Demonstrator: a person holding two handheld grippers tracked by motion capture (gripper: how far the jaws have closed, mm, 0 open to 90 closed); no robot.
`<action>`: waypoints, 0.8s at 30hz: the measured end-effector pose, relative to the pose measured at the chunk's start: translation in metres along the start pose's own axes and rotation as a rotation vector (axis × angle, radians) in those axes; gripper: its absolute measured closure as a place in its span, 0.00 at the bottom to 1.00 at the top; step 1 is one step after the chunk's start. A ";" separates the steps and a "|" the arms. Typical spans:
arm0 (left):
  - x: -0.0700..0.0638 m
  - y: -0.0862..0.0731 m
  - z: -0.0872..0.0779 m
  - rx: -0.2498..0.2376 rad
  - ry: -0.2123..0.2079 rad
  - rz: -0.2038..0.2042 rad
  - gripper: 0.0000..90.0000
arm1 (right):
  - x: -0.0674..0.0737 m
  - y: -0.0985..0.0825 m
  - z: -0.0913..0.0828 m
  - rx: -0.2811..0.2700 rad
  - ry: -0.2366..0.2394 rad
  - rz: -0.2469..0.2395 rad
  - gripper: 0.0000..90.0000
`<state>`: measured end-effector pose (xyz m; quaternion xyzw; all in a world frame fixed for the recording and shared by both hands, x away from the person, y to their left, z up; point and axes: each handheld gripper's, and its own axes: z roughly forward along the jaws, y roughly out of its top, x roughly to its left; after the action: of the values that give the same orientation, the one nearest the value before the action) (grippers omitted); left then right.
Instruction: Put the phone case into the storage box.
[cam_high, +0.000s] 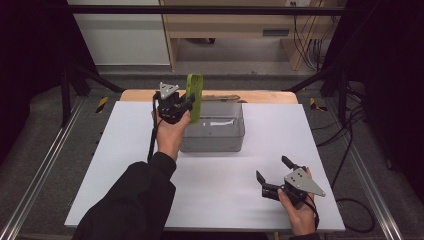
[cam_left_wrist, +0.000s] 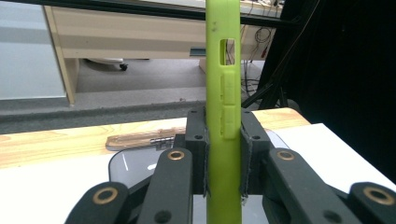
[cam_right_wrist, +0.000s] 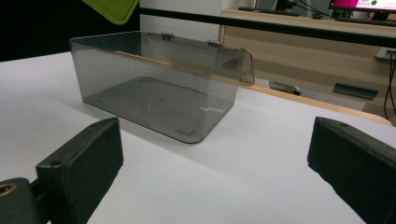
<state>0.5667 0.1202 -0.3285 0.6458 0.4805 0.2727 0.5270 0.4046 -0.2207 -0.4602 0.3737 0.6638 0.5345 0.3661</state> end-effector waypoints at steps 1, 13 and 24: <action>0.000 0.000 0.000 0.000 0.005 0.003 0.86 | 0.000 0.000 0.000 0.000 0.000 -0.001 0.04; 0.003 -0.004 0.001 0.003 0.011 0.000 0.86 | 0.000 0.001 0.000 -0.001 0.023 -0.012 0.04; 0.011 -0.008 0.003 0.007 0.019 -0.017 0.86 | 0.007 0.000 0.000 -0.016 0.103 -0.010 0.04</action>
<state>0.5713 0.1285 -0.3385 0.6408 0.4920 0.2725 0.5224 0.4019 -0.2141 -0.4604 0.3396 0.6793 0.5564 0.3372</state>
